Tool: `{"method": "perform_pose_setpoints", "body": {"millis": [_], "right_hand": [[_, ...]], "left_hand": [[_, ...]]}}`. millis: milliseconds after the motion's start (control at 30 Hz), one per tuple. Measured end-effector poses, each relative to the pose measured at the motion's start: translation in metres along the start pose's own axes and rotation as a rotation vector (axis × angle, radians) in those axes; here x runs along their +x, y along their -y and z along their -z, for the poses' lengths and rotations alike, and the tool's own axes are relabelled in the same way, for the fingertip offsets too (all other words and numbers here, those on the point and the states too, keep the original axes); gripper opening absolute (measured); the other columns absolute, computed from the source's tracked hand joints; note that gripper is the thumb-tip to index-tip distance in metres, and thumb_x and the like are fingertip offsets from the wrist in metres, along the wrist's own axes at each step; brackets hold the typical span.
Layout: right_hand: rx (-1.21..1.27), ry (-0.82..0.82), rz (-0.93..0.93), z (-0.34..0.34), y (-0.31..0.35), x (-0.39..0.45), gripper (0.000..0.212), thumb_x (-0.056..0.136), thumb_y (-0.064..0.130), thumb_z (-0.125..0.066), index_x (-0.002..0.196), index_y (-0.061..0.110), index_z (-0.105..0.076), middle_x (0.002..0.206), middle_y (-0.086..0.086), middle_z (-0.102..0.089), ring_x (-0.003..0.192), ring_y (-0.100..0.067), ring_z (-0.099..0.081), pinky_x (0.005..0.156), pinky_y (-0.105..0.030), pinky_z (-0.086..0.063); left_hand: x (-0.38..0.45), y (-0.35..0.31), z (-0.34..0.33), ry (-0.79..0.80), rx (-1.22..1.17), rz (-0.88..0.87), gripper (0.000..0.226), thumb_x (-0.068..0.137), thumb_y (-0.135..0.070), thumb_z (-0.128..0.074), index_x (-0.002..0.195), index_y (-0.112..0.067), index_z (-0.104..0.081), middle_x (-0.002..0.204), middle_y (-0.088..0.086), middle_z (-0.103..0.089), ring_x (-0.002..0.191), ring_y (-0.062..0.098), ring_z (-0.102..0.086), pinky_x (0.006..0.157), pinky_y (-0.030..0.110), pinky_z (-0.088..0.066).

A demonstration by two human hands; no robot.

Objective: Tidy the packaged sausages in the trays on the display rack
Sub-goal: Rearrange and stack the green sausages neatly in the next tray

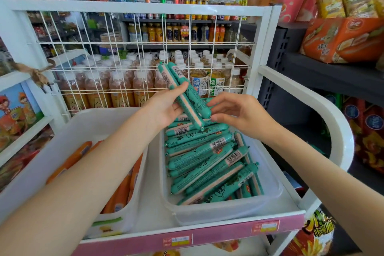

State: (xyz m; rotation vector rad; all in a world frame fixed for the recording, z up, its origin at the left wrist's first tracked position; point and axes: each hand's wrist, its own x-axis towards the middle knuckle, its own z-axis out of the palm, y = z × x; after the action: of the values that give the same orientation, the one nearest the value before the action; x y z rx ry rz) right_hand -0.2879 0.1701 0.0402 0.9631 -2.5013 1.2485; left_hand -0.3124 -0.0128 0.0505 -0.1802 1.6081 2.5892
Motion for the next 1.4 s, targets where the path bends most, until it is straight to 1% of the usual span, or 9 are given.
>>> {"method": "perform_pose_setpoints", "body": {"millis": [133,267,500,667,800,967,1100,1233,1400], "right_hand": [[-0.097,0.025,0.014,-0.004,0.003,-0.006,0.036,0.078,0.016,-0.072,0.109,0.014,-0.054,0.088,0.01,-0.062,0.083,0.0,-0.062,0.079,-0.011,-0.05],[-0.187,0.018,-0.037,-0.019,0.003,-0.009,0.055,0.075,0.023,-0.074,0.116,0.017,-0.038,0.096,0.009,-0.054,0.074,-0.007,-0.064,0.073,-0.021,-0.054],[0.577,-0.345,-0.325,-0.021,0.001,-0.008,0.019,0.083,0.002,-0.063,0.098,0.012,-0.06,0.102,-0.017,-0.061,0.075,-0.019,-0.068,0.065,-0.026,-0.057],[0.682,-0.448,-0.459,-0.007,-0.01,-0.002,0.013,0.084,0.001,-0.062,0.09,0.012,-0.066,0.096,-0.015,-0.064,0.082,-0.022,-0.065,0.071,-0.03,-0.059],[0.475,-0.283,-0.546,0.004,-0.033,0.012,0.016,0.083,-0.002,-0.062,0.087,0.013,-0.068,0.109,-0.015,-0.063,0.097,-0.03,-0.062,0.082,-0.037,-0.056],[0.145,-0.023,-0.538,0.006,-0.045,0.021,0.015,0.085,0.004,-0.062,0.098,0.011,-0.068,0.123,-0.009,-0.06,0.108,-0.024,-0.059,0.086,-0.026,-0.051],[-0.353,0.096,-0.312,-0.003,-0.04,0.022,0.026,0.089,0.018,-0.06,0.115,0.014,-0.063,0.12,-0.001,-0.062,0.106,-0.01,-0.054,0.086,-0.015,-0.036],[-0.47,-0.052,-0.309,0.023,-0.035,0.007,0.019,0.091,0.009,-0.053,0.102,0.012,-0.069,0.102,-0.002,-0.068,0.088,-0.009,-0.056,0.078,-0.012,-0.038],[-0.47,0.356,-0.325,0.035,-0.017,-0.029,0.014,0.087,0.007,-0.056,0.089,0.012,-0.069,0.079,0.003,-0.069,0.065,0.009,-0.057,0.066,-0.001,-0.042]], "left_hand": [[0.0,0.001,-0.003,-0.002,-0.003,-0.006,0.007,0.086,-0.012,-0.061,0.092,-0.01,-0.058,0.089,0.005,-0.066,0.08,0.014,-0.064,0.064,0.023,-0.054],[-0.003,0.006,-0.009,-0.018,-0.036,-0.007,0.005,0.087,-0.011,-0.06,0.09,-0.008,-0.057,0.085,0.006,-0.065,0.076,0.014,-0.063,0.056,0.022,-0.055],[-0.013,0.015,-0.013,-0.034,-0.158,0.035,0.009,0.085,-0.007,-0.061,0.091,-0.005,-0.054,0.092,0.012,-0.064,0.086,0.021,-0.064,0.061,0.026,-0.056],[-0.022,0.023,-0.001,0.12,-0.035,0.198,0.016,0.089,-0.014,-0.056,0.101,-0.003,-0.057,0.091,0.021,-0.069,0.08,0.026,-0.069,0.067,0.03,-0.059],[-0.032,0.021,0.01,0.274,0.397,0.27,0.027,0.091,-0.019,-0.053,0.109,0.0,-0.059,0.095,0.016,-0.071,0.081,0.021,-0.071,0.069,0.026,-0.058],[-0.028,0.021,0.025,0.187,1.076,-0.302,0.011,0.088,-0.015,-0.058,0.091,-0.025,-0.062,0.096,-0.005,-0.067,0.094,0.011,-0.063,0.092,0.032,-0.049],[-0.026,0.04,0.018,0.353,1.362,-0.457,0.018,0.087,-0.024,-0.06,0.105,-0.027,-0.06,0.117,-0.008,-0.059,0.115,0.01,-0.052,0.106,0.033,-0.035],[-0.032,0.066,-0.002,0.579,1.756,-0.549,0.052,0.086,-0.045,-0.056,0.133,-0.028,-0.042,0.15,-0.003,-0.023,0.139,0.017,-0.016,0.115,0.042,-0.014],[-0.037,0.111,-0.025,0.748,2.041,-0.253,0.108,0.076,-0.058,-0.061,0.144,-0.03,0.017,0.148,0.008,0.034,0.133,0.038,0.033,0.105,0.066,0.012]]}}
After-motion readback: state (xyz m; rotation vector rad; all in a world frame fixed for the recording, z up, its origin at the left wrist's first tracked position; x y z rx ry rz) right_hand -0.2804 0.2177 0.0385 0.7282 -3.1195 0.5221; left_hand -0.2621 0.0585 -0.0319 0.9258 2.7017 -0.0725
